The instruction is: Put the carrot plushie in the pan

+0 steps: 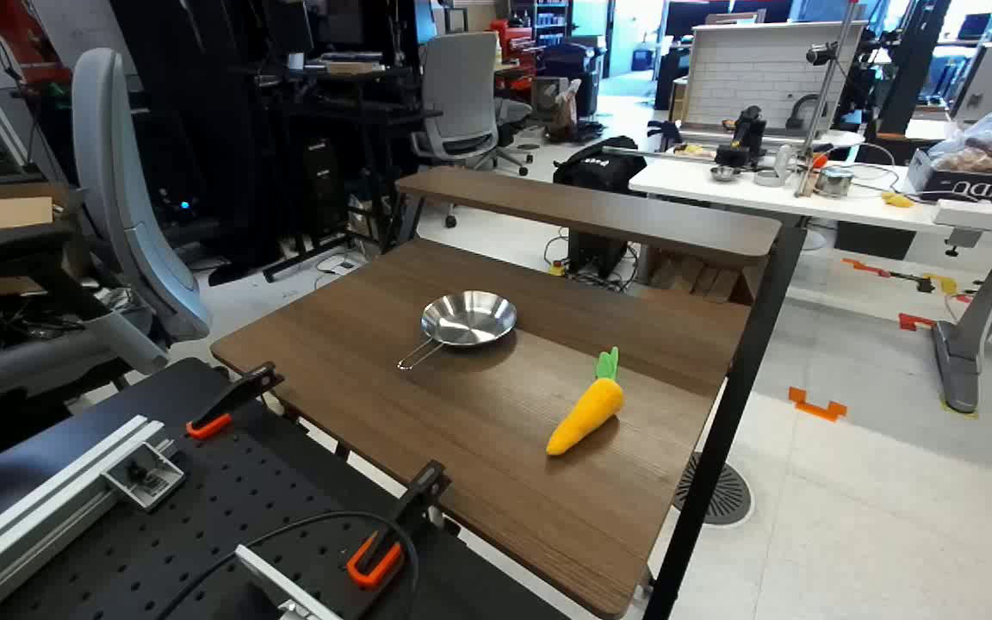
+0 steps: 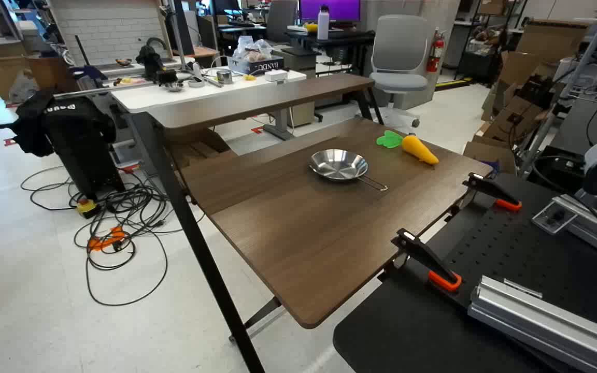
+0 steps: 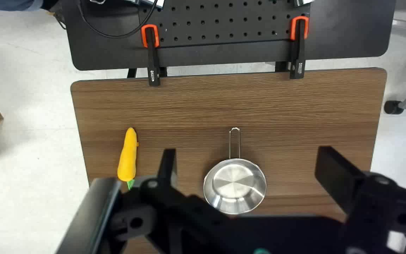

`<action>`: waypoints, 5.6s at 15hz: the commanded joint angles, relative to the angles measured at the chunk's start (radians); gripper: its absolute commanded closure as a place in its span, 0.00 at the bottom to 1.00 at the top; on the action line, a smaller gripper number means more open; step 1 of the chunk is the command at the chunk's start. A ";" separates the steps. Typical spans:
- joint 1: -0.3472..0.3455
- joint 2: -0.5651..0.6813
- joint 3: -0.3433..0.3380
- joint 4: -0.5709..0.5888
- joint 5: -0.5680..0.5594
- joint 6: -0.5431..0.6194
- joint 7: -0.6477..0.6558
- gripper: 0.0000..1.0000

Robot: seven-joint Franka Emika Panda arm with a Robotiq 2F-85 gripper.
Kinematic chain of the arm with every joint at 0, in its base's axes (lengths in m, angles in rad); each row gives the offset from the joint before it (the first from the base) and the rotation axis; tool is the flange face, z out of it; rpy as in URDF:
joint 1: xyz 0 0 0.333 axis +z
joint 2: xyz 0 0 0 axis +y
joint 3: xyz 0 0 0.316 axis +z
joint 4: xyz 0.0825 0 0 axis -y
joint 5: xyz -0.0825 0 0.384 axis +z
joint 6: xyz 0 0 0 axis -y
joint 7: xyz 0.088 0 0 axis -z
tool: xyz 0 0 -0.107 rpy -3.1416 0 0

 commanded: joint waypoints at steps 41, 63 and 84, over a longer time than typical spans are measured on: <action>-0.116 0.484 -0.131 0.005 -0.114 0.458 -0.073 0.00; -0.157 1.154 -0.152 0.481 -0.109 0.534 -0.096 0.00; -0.130 1.211 -0.151 0.511 -0.130 0.627 -0.094 0.97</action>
